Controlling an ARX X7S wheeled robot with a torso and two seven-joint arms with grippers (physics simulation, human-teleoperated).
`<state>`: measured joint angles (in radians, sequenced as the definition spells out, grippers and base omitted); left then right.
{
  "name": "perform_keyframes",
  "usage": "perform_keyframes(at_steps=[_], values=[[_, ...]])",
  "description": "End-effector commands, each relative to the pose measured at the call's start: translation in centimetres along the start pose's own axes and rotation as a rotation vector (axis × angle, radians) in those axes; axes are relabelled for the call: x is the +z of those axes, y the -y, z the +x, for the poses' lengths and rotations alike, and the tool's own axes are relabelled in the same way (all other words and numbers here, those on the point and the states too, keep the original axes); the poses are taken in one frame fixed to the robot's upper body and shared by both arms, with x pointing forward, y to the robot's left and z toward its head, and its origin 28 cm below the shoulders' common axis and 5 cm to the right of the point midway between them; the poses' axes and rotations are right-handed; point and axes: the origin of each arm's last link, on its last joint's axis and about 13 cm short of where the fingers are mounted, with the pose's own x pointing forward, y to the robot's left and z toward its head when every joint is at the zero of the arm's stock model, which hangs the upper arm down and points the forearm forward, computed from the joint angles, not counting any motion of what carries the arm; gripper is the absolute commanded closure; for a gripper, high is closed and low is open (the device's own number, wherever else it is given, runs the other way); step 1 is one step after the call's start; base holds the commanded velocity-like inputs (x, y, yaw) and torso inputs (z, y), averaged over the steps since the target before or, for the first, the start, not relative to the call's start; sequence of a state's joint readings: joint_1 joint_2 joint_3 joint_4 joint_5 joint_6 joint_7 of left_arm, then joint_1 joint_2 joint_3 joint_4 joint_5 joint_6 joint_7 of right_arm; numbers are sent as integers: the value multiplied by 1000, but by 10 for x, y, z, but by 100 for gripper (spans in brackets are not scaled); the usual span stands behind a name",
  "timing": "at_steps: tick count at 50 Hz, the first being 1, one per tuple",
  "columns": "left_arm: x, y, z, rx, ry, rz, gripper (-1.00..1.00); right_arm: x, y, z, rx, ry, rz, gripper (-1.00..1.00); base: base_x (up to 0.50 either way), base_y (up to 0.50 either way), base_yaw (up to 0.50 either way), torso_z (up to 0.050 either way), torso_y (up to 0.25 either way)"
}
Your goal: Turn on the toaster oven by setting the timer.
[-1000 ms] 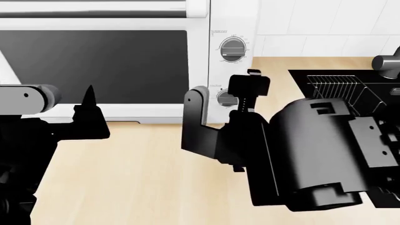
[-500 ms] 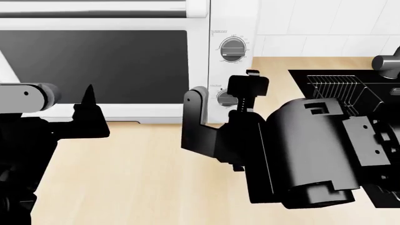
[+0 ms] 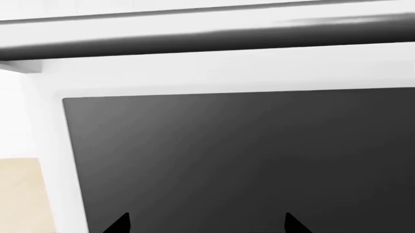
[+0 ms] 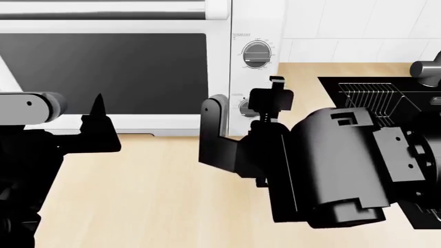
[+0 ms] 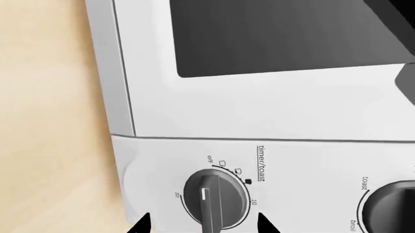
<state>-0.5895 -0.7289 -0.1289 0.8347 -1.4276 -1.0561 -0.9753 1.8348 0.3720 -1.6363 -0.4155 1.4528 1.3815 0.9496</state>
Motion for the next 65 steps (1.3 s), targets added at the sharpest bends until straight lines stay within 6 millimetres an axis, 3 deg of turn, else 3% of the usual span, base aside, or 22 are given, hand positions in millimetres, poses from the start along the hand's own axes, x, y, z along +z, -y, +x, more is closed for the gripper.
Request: perform_keyframes(at_steps=[1, 35, 43, 65], values=[[-1, 0, 0, -1, -3, 0, -100, 1, -1, -1, -6, 9, -2, 100, 0, 0, 0, 0, 0], [-2, 0, -1, -1, -6, -1, -100, 1, -1, 0, 2, 5, 10, 100, 0, 0, 0, 0, 0], [-2, 0, 0, 0, -8, -4, -100, 2, 5, 4, -12, -16, 142, 100, 0, 0, 0, 0, 0], [-3, 0, -2, 0, -9, -6, -100, -1, 11, 17, -22, -66, 304, 100, 0, 0, 0, 0, 0]])
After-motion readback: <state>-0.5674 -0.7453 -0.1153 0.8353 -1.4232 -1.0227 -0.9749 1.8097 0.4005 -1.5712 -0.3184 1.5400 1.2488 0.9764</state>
